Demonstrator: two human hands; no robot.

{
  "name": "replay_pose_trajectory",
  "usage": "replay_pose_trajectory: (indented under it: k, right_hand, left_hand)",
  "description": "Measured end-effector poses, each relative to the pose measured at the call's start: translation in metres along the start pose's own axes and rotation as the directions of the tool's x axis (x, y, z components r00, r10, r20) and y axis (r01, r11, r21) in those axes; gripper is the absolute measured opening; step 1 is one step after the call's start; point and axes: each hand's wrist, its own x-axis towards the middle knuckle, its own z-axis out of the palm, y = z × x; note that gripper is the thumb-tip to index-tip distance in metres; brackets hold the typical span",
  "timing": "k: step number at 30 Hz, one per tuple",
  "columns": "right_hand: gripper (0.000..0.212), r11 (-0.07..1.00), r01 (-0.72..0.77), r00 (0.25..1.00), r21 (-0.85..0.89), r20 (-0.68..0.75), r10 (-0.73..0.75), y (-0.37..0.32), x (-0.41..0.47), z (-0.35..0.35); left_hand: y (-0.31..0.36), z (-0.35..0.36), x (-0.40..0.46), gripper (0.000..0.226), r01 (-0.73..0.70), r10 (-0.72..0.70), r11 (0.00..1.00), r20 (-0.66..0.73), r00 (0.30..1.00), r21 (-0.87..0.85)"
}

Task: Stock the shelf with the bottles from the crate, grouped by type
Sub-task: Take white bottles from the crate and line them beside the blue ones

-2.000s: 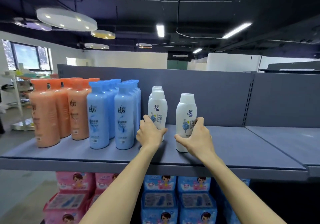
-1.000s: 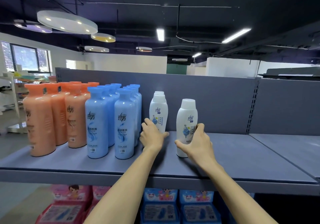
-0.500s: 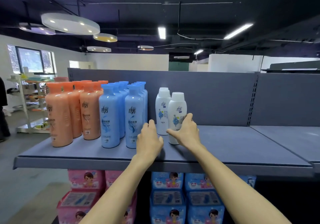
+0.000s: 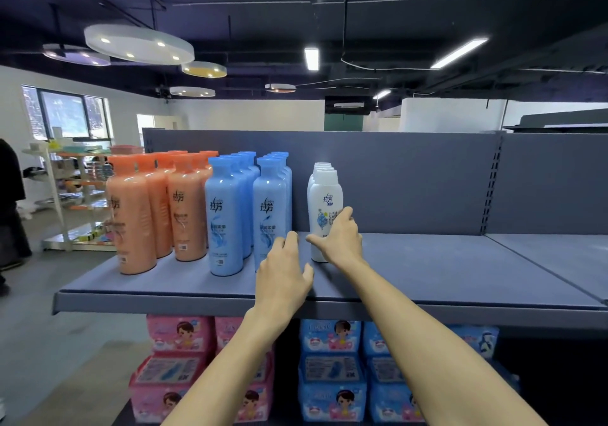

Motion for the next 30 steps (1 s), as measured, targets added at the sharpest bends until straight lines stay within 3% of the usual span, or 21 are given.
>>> replay_pose_trajectory:
  k: [11, 21, 26, 30]
  right_hand:
    - [0.074, 1.000, -0.013, 1.000, -0.024, -0.019, 0.013, -0.002, 0.005, 0.007]
    - [0.072, 0.998, -0.045, 0.996, -0.031, 0.071, 0.047, 0.000, -0.009, -0.009]
    - [0.066, 0.995, 0.032, 0.993, -0.098, 0.119, -0.021, -0.012, -0.031, -0.038]
    - [0.056, 0.980, 0.196, 0.974, -0.033, 0.124, -0.191, 0.002, -0.096, -0.075]
  left_hand:
    - [-0.009, 0.002, -0.003, 0.042, -0.033, 0.032, 0.999, -0.027, 0.999, -0.024]
    - [-0.011, -0.022, -0.001, 0.036, -0.071, 0.069, 0.992, 0.025, 0.997, 0.102]
    - [0.007, -0.035, -0.008, 0.037, -0.088, 0.080, 0.989, 0.069, 0.994, 0.116]
    - [0.001, -0.053, -0.050, 0.039, -0.166, 0.167, 0.986, 0.059, 0.984, -0.017]
